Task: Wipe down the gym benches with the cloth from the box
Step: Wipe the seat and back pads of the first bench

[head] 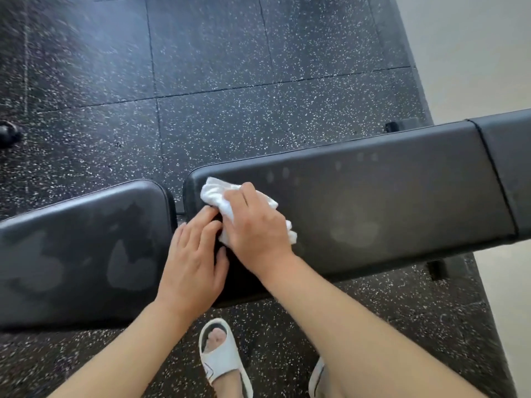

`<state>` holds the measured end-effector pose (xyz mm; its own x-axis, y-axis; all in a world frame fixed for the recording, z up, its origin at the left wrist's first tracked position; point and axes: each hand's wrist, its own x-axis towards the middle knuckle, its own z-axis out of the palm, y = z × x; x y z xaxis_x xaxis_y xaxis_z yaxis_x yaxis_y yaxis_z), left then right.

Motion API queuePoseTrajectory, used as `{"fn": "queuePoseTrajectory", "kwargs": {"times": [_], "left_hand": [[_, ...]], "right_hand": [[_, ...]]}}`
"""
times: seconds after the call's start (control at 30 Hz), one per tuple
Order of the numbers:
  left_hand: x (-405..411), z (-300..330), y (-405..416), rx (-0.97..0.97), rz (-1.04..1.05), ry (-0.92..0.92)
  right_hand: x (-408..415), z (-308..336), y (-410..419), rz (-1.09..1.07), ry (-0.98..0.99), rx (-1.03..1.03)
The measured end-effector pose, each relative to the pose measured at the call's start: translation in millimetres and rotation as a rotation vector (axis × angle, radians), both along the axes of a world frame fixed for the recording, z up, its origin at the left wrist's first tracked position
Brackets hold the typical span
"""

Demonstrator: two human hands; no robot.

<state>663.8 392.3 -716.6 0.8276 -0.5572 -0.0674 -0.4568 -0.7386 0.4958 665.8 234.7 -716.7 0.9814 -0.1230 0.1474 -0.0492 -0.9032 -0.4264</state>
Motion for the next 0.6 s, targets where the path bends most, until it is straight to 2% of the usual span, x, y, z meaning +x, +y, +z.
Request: {"fn": "queuePoseTrajectory", "kwargs": {"times": [0.07,0.1,0.17,0.23,0.3,0.37,0.43,0.53,0.6], "left_hand": [[-6,0,-11,-0.045,0.077,0.033],[-10,0,-17,-0.064,0.120,0.046],[-16,-3,-25,-0.109,0.180,0.035],[-18,-5,-26,-0.138,0.209,0.019],[-17,-7,-27,-0.138,0.221,0.014],[-18,-7,-26,-0.134,0.216,0.005],[-18,-6,-27,-0.133,0.204,-0.009],[-15,-11,-25,-0.142,0.210,-0.026],[-15,-11,-26,-0.148,0.206,-0.031]], "right_hand": [[-8,4,-43,0.250,0.047,-0.165],[-11,4,-72,0.269,0.015,-0.219],[-12,5,-131,0.027,-0.054,-0.244],[-5,6,-168,-0.299,0.059,-0.174],[15,7,-168,-0.520,0.098,-0.142],[38,11,-136,-0.610,0.048,-0.126],[59,13,-83,-0.499,-0.009,-0.135],[71,11,3,-0.185,-0.006,-0.072],[68,11,11,-0.058,-0.043,-0.042]]}}
